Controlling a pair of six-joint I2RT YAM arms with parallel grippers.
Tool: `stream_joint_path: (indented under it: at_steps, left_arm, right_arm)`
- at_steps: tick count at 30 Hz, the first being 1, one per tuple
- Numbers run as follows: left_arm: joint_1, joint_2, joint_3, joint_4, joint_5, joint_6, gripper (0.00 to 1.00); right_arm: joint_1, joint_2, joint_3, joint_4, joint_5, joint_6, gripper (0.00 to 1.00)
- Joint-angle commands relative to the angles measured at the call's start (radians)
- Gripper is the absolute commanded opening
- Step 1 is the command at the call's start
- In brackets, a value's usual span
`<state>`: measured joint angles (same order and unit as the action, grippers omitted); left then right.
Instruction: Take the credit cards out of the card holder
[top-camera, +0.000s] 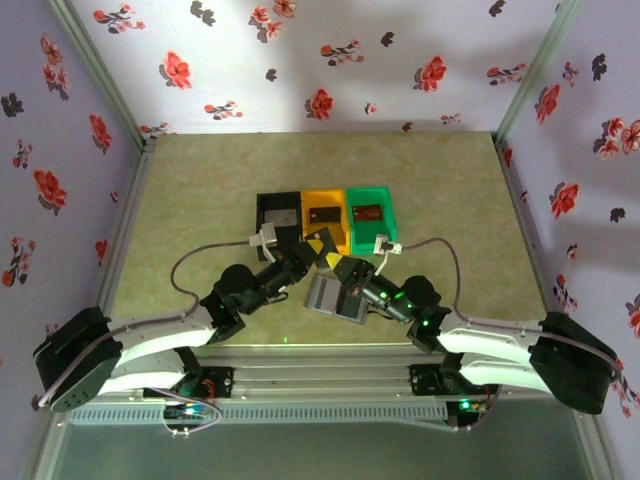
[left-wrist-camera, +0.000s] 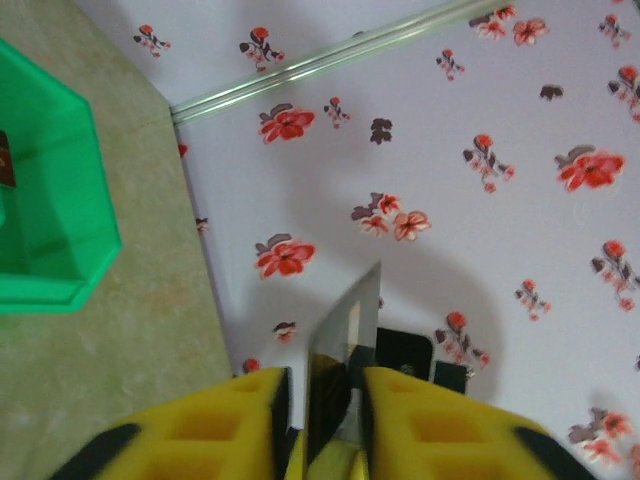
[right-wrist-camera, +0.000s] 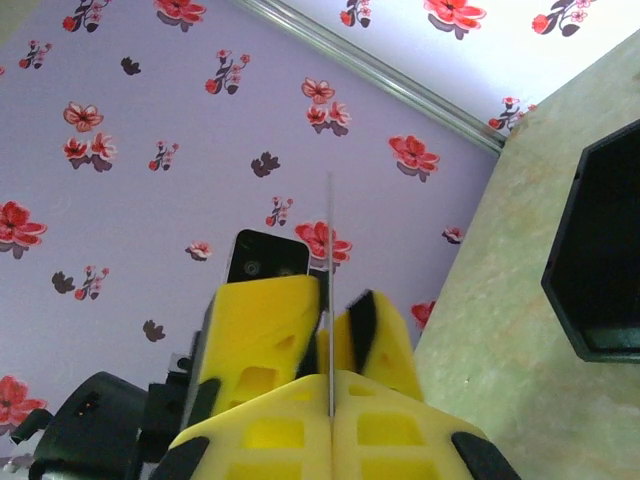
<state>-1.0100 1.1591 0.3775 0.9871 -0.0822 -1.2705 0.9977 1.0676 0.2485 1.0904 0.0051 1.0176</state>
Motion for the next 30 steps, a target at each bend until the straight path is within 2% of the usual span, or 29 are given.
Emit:
stream_joint_path:
  at_steps: [1, 5, 8, 12, 14, 18, 21, 25, 30]
  left_arm:
    - [-0.006, -0.015, -0.025, 0.024, -0.028, 0.016, 0.42]
    - [0.0, -0.082, -0.049, -0.044, -0.033, 0.036, 0.56]
    - [0.018, -0.205, -0.036, -0.258, 0.002, 0.081, 0.61]
    - [0.066, -0.381, 0.065, -0.671, 0.104, 0.215, 0.68]
    - [0.109, -0.42, 0.096, -0.775, 0.194, 0.252, 0.72]
    - [0.226, -0.392, 0.135, -0.817, 0.493, 0.277, 0.76]
    - [0.266, -0.333, 0.164, -0.84, 0.655, 0.311, 0.78]
    - [0.272, -0.273, 0.203, -0.888, 0.78, 0.389, 0.79]
    - [0.275, -0.248, 0.24, -0.906, 0.86, 0.424, 0.77]
  right_arm:
    - [0.008, -0.036, 0.02, 0.015, 0.022, -0.038, 0.0]
    - [0.006, -0.141, 0.03, -0.141, 0.011, -0.075, 0.0]
    - [-0.006, -0.246, 0.057, -0.354, -0.035, -0.102, 0.0]
    - [-0.079, -0.32, 0.105, -0.614, -0.219, -0.11, 0.0]
    - [-0.142, -0.315, 0.123, -0.672, -0.349, -0.087, 0.0]
    - [-0.256, -0.27, 0.142, -0.657, -0.611, -0.036, 0.0]
    - [-0.288, -0.249, 0.138, -0.608, -0.739, -0.042, 0.0]
    - [-0.291, -0.221, 0.146, -0.538, -0.854, -0.034, 0.0]
    - [-0.291, -0.186, 0.15, -0.534, -0.921, -0.034, 0.0]
